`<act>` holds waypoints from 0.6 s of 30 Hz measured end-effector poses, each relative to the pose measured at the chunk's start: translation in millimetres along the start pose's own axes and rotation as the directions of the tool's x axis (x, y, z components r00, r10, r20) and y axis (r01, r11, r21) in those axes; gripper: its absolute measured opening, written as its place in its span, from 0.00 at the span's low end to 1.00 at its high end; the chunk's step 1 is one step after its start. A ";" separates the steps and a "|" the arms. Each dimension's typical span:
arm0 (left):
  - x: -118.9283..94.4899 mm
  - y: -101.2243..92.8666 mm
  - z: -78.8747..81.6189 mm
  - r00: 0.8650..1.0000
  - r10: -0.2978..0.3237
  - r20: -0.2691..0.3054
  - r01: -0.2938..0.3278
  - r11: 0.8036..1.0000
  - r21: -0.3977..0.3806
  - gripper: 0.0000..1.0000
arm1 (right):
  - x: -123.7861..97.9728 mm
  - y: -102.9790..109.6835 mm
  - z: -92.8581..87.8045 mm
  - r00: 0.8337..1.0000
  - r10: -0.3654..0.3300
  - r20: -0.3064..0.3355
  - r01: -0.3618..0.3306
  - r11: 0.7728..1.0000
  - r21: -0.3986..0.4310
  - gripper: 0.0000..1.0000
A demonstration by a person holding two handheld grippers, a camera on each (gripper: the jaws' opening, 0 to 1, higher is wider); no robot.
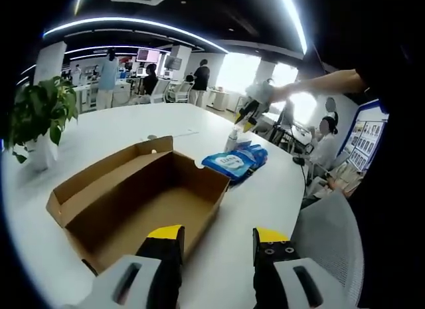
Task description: Operate the shoe box by opening the lid, removing the specified soft item, and placing it in the target area until the item is outside and the box remains undamaged.
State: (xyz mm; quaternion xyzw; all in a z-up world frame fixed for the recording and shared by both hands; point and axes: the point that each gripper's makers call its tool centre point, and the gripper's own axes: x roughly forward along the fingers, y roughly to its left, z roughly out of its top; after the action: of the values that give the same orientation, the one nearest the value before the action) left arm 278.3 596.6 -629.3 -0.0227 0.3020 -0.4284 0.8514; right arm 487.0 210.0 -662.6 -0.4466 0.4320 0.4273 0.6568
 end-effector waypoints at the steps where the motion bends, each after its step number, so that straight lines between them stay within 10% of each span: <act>1: -1.5 1.1 1.1 1.000 0.005 0.010 -0.005 1.000 -0.011 0.41 | -1.3 0.2 -1.7 1.000 -0.006 0.001 0.006 1.000 0.005 0.29; 18: -26.3 28.8 4.9 0.980 0.178 0.093 -0.167 0.980 -0.109 0.42 | -48.3 11.8 -8.4 0.979 -0.166 0.122 0.118 0.936 0.331 0.28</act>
State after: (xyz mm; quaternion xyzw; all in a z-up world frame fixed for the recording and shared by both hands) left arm 289.7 633.2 -620.8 -0.0611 0.2800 -0.3354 0.8974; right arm 461.7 196.3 -621.3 -0.3306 0.4126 0.3342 0.7802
